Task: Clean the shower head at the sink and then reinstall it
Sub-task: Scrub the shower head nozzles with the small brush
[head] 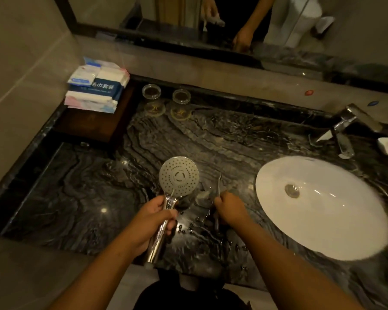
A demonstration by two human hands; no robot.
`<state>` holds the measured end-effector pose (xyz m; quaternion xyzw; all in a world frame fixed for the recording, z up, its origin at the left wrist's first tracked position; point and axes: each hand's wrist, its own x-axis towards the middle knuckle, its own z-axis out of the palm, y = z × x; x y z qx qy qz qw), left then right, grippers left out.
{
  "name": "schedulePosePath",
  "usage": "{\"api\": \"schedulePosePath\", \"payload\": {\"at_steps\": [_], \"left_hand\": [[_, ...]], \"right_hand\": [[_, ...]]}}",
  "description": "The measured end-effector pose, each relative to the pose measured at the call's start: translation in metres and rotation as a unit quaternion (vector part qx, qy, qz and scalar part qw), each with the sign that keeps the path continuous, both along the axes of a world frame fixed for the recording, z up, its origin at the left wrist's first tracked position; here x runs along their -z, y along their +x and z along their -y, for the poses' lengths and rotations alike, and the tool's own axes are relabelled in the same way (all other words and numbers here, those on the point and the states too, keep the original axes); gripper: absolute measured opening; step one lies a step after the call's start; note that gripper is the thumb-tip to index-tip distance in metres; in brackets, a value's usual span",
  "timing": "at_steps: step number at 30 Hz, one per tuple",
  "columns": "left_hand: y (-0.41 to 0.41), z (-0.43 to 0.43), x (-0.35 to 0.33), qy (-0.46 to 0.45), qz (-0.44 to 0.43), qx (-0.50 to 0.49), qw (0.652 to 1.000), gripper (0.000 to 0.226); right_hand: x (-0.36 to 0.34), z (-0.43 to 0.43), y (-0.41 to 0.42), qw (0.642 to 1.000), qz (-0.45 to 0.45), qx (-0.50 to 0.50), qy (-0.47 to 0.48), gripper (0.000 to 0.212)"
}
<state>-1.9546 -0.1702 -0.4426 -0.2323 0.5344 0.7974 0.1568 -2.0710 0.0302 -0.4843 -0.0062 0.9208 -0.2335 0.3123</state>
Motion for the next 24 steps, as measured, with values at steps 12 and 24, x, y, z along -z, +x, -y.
{"api": "schedulePosePath", "payload": {"at_steps": [12,24], "left_hand": [[-0.025,-0.053,-0.030,-0.051,-0.004,-0.008,0.999,0.013],[-0.026,-0.070,-0.048,-0.049,-0.040,0.063,0.996,0.010]], "right_hand": [[-0.087,-0.060,0.024,0.930,-0.105,0.041,-0.350,0.029],[-0.104,-0.060,0.034,0.964,-0.104,-0.097,-0.226,0.043]]}}
